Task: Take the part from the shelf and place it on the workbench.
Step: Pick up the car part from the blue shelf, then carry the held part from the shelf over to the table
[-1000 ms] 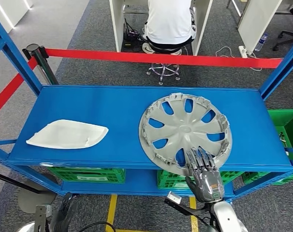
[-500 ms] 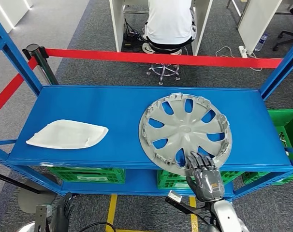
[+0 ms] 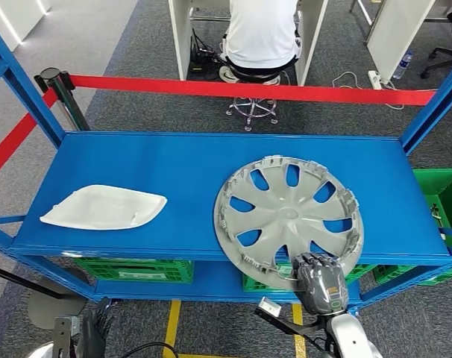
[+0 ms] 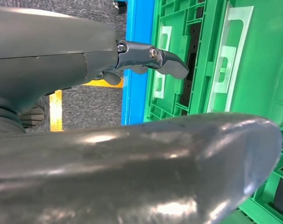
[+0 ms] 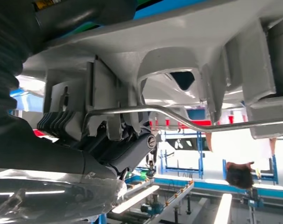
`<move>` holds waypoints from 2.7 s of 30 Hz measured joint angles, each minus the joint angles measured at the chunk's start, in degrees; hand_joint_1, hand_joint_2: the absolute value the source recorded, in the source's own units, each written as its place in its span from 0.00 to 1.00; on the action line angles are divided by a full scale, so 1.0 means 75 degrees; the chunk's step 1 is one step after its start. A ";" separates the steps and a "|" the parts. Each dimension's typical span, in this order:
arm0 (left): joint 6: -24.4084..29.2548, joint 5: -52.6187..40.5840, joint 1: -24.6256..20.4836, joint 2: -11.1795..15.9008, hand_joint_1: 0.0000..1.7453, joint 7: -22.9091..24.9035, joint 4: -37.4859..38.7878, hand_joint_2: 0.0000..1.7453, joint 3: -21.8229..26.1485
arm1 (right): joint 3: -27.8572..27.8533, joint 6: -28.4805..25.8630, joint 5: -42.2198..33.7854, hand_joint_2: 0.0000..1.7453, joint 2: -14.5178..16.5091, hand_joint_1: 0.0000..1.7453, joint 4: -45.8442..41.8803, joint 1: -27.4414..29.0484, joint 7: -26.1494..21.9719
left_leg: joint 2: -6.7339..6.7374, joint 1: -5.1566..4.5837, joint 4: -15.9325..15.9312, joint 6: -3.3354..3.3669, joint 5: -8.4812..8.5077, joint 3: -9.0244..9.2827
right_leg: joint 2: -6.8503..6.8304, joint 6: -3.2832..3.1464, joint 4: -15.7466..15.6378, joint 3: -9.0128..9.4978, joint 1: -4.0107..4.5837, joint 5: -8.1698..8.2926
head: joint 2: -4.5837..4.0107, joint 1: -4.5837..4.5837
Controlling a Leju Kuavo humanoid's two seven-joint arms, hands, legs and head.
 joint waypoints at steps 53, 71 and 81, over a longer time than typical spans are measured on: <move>0.0033 0.0021 0.0225 -0.0137 0.00 0.0000 -0.0283 0.00 0.0022 | -0.0788 -0.0304 0.0376 1.00 0.1138 1.00 -0.4674 0.0727 -0.1776 | 0.0000 0.0000 -0.0002 0.0000 -0.0001 -0.0005 | -0.0001 -0.0001 0.0003 0.0002 0.0001 -0.0001 | -0.0001 -0.0001; 0.0616 -0.0013 0.0267 -0.0216 0.00 0.0000 -0.0755 1.00 0.0027 | -0.0519 -0.0304 0.0382 1.00 0.1166 1.00 -0.5608 0.0618 -0.1712 | 0.0000 0.0001 -0.0003 0.0000 -0.0001 -0.0004 | -0.0001 -0.0001 0.0003 0.0006 0.0002 -0.0002 | -0.0001 -0.0001; 0.0789 -0.0052 0.0279 -0.0350 0.00 -0.0001 -0.1078 1.00 0.0025 | -0.0315 -0.0304 0.0069 1.00 0.1165 1.00 -0.5725 0.0587 -0.1870 | -0.0001 0.0000 -0.0003 0.0000 -0.0001 -0.0005 | -0.0001 -0.0001 0.0003 0.0044 0.0002 -0.0002 | -0.0001 -0.0001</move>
